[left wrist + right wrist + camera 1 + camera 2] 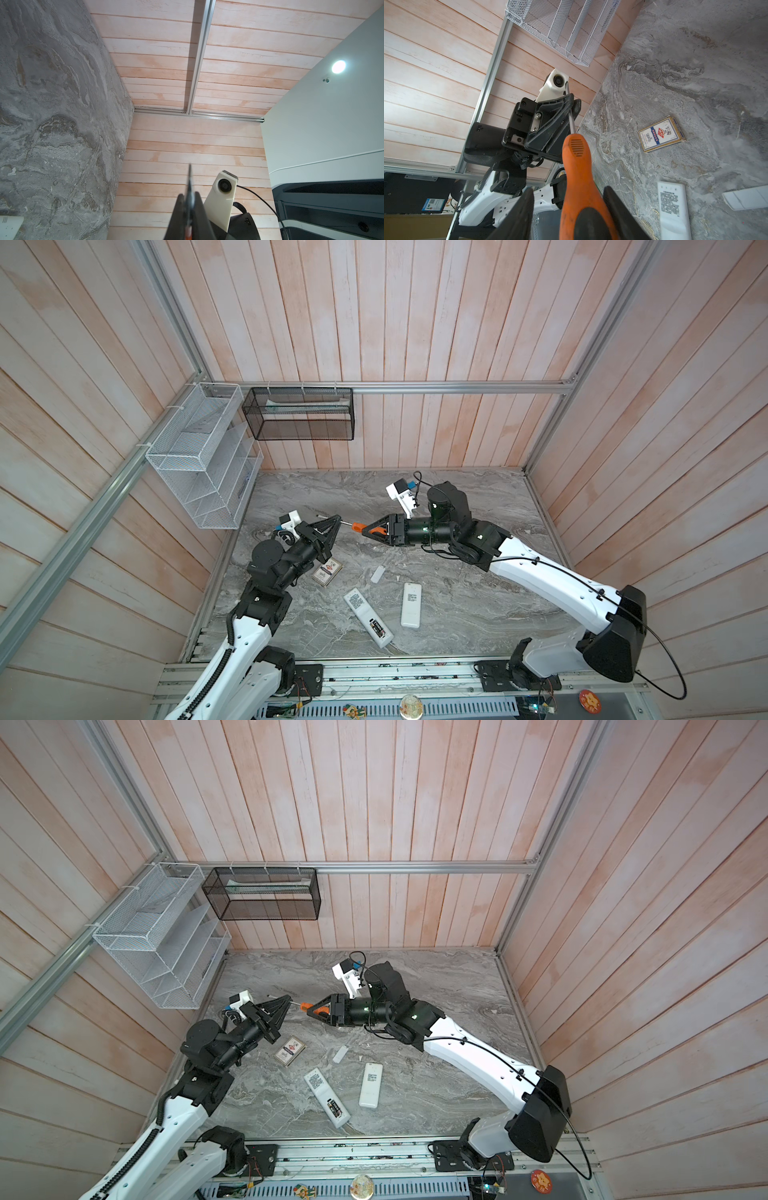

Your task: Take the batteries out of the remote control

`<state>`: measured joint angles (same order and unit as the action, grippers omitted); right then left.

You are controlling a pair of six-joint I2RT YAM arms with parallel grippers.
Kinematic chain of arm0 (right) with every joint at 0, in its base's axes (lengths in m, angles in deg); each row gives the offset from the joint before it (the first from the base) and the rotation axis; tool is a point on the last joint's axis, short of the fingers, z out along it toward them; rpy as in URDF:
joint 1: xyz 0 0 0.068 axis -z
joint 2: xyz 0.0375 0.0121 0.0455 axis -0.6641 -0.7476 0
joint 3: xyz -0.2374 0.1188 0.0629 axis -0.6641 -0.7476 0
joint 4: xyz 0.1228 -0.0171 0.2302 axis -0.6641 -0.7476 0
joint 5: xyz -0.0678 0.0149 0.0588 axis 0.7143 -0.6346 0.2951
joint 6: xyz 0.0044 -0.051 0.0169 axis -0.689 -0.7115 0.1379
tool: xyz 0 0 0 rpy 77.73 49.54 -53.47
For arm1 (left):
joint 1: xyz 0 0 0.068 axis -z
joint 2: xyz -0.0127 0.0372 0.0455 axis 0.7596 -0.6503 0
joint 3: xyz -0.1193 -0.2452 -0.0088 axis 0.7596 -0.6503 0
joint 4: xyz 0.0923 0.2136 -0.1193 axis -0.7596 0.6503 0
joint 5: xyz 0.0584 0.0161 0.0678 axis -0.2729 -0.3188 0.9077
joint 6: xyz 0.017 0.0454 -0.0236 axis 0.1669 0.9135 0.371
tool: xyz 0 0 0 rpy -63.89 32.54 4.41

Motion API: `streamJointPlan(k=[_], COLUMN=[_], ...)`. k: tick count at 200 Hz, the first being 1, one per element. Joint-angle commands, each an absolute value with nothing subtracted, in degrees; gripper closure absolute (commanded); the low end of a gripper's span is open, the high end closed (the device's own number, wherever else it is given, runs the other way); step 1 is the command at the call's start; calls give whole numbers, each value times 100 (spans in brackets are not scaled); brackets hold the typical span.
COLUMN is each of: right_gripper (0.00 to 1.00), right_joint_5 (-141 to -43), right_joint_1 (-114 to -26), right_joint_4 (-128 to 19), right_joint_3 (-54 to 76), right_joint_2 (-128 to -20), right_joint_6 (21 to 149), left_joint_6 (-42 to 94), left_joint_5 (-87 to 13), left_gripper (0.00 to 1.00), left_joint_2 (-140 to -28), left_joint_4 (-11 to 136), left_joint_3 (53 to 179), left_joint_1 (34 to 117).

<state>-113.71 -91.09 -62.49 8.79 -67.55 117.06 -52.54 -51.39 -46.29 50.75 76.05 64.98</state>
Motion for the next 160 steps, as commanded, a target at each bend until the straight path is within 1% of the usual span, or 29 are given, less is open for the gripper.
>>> streamJointPlan(k=[1,40,75,121,160], right_gripper=[49,57,67,89,100], right_joint_5=[-11344,-11255,-11177,-11125,-11092], right_joint_1=[-9163,-9163,-9163,-9163,-9163], right_joint_4=[-6219,-6164,-6128,-6125,-6257], right_joint_3=[1006,953,921,944,1005], right_joint_2=[-6768,-6742,-6738,-6794,-6816], right_joint_6=[11662,11675,11671,11666,11596], left_joint_6=[-5201,-5190,-5216,-5255,-5263], left_joint_5=[-5045,-5045,-5053,-5063,-5046], left_gripper=[100,100,100,100,100], left_joint_2=[-4587,-4612,-4637,-4688,-4683], left_joint_4=[5004,5010,4977,4908,4851], left_joint_3=[7725,7721,7687,7616,7557], left_joint_1=[6534,6543,6540,6543,6530])
